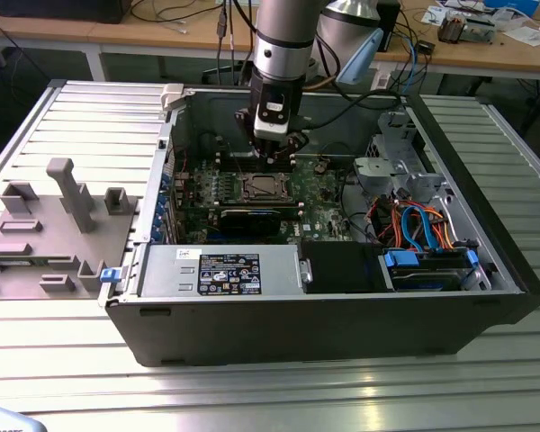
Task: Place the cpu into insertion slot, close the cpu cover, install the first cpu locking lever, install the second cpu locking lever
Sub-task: 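Install the first cpu locking lever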
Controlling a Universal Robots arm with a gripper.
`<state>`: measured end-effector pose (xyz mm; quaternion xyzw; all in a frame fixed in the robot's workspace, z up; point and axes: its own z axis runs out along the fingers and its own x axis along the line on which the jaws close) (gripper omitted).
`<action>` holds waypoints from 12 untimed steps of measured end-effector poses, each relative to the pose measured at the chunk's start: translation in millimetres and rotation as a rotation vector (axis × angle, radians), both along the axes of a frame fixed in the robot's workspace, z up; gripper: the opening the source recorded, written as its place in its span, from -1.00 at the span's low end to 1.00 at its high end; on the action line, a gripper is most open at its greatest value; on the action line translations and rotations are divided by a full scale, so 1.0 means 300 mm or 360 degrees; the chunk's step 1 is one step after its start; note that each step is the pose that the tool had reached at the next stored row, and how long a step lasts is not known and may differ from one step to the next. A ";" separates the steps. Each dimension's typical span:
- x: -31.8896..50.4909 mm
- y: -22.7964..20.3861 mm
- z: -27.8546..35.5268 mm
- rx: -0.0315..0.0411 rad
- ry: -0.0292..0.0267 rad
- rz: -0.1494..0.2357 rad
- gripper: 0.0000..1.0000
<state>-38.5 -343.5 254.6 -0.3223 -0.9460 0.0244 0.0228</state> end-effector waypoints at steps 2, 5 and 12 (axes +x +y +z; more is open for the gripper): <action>0.000 0.000 0.000 0.0000 -0.00001 0.0008 -0.79; 0.000 0.000 0.000 0.0000 -0.00001 0.0018 -0.79; 0.000 0.000 0.000 0.0000 -0.00001 0.0039 -0.79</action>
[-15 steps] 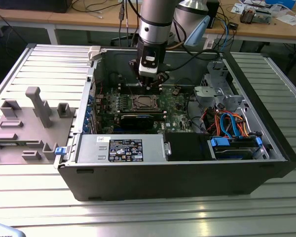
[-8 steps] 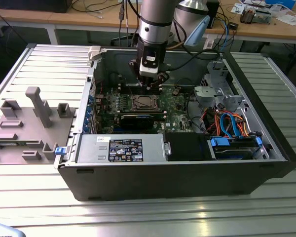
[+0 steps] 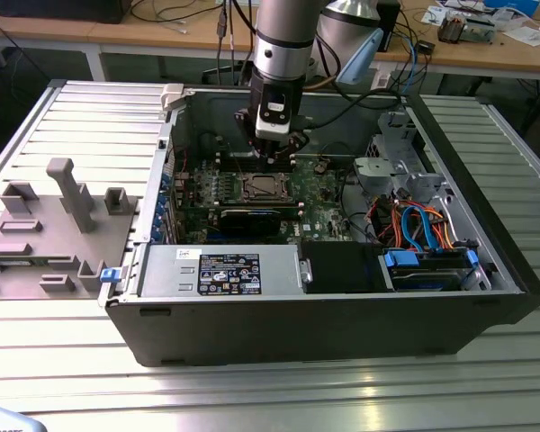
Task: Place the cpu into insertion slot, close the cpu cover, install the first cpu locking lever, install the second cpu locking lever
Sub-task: 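Install the first cpu locking lever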
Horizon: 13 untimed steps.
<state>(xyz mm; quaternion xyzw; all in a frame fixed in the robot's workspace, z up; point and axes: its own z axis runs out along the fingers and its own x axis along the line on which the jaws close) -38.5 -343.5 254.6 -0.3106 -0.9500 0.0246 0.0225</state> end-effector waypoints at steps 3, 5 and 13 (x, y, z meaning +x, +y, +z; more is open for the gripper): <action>0.000 0.000 0.000 0.0000 0.00000 0.0015 -0.79; 0.000 0.000 0.000 0.0000 0.00000 0.0024 -0.79; 0.000 0.000 0.000 0.0000 0.00000 0.0050 -0.79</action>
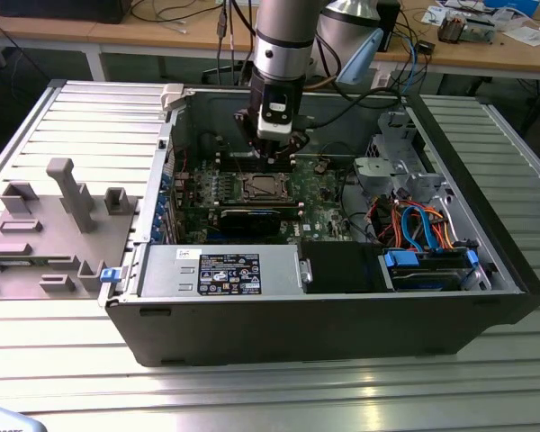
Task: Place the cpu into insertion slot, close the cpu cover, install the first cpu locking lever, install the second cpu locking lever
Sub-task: 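Install the first cpu locking lever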
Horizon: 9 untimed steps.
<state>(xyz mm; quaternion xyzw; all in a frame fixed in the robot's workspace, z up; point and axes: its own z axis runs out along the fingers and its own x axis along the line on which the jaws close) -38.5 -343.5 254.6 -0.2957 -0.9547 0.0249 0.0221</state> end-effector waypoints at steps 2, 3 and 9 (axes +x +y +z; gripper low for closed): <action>0.000 0.000 0.000 0.0000 0.00000 0.0007 -0.79; 0.000 0.000 0.000 0.0000 0.00001 0.0012 -0.79; 0.000 0.000 0.000 0.0000 0.00001 0.0030 -0.79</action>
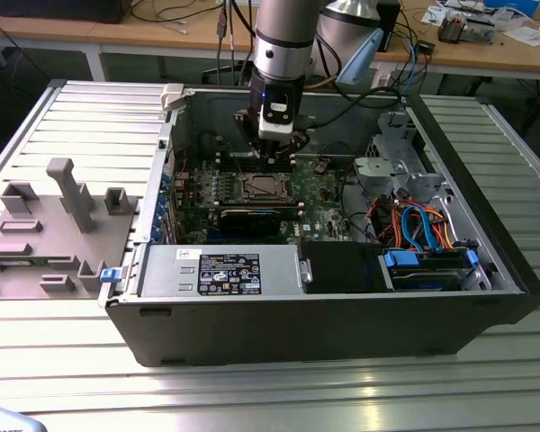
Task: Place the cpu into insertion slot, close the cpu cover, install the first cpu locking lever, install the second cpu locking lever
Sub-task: 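Install the first cpu locking lever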
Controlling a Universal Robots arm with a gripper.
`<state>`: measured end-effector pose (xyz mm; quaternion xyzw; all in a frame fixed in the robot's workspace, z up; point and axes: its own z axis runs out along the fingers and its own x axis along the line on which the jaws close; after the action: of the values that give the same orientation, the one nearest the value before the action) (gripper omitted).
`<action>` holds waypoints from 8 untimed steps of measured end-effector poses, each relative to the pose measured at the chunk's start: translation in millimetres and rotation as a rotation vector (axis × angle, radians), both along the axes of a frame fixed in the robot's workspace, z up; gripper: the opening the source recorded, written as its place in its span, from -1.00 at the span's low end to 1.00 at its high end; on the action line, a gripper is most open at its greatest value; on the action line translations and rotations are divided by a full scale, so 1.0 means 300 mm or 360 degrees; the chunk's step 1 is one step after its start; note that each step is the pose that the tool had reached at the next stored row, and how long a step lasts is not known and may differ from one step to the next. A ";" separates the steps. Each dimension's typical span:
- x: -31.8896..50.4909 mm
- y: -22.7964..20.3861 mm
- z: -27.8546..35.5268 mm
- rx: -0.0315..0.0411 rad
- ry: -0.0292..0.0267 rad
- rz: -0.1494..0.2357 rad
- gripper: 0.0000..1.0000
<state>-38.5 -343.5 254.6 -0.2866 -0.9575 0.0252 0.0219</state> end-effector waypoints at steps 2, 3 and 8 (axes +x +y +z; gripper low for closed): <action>0.000 0.000 0.000 0.0000 -0.00001 0.0005 -0.79; 0.000 0.000 0.000 0.0000 -0.00001 0.0008 -0.79; 0.000 0.000 0.000 0.0000 -0.00001 0.0022 -0.79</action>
<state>-38.5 -343.5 254.6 -0.2801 -0.9594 0.0253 0.0217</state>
